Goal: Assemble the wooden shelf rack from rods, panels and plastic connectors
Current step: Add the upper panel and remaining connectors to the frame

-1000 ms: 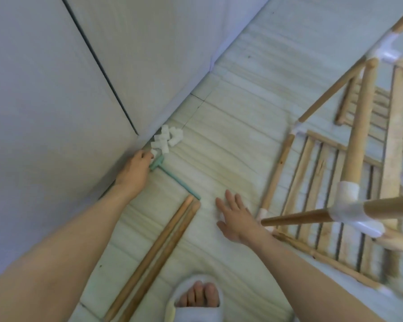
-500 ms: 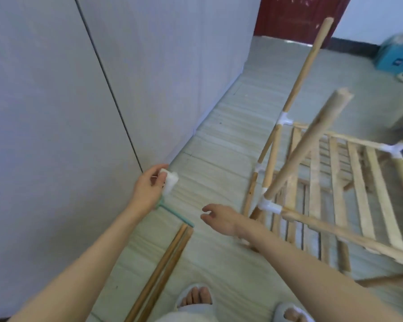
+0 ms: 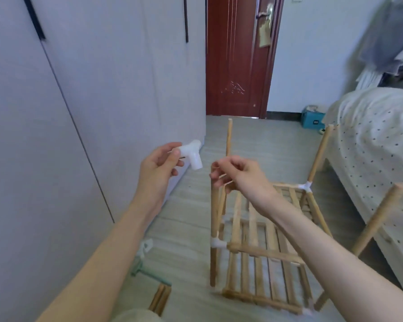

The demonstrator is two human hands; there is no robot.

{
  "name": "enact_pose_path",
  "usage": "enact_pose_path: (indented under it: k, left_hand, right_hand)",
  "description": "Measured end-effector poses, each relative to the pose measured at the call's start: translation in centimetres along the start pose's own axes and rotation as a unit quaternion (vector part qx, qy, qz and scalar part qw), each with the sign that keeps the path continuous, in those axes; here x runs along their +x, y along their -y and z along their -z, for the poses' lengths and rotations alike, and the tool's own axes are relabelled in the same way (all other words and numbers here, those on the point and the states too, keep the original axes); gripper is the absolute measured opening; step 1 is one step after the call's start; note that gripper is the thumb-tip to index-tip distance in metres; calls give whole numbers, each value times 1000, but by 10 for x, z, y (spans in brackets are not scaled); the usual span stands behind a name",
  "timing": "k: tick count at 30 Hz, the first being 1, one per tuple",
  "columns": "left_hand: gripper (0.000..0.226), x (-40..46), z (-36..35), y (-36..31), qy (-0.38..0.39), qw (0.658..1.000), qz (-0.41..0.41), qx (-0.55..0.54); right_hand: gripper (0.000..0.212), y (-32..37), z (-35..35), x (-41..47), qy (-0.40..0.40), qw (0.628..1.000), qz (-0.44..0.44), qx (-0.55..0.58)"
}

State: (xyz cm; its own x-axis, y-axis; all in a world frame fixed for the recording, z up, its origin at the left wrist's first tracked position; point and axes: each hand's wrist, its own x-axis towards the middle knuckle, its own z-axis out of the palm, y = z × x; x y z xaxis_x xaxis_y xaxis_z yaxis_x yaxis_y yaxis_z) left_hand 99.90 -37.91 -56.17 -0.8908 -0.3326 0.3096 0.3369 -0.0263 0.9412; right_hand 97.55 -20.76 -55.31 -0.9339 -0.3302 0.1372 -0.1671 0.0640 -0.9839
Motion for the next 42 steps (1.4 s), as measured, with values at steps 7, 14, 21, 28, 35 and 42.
enact_pose_path:
  k: [7,14,21,28,35,42]
  left_hand:
    - [25,14,-55,-13,96,994,48,-24]
    - [26,26,-66,-2,127,990,63,14]
    - [23,23,-57,3,72,994,17,75]
    - [20,15,-59,3,89,994,19,66]
    - [16,14,-57,5,95,993,32,59]
    - [17,14,-57,7,98,993,39,51]
  right_hand:
    - [32,4,32,6,-49,997,39,33]
    - [15,8,33,23,-75,987,55,132]
    - [9,5,22,29,-90,991,86,52]
    - [11,-2,18,33,-91,991,95,9]
    - [11,-5,17,31,-92,991,98,-5]
    - [10,-7,18,31,-97,990,104,-11]
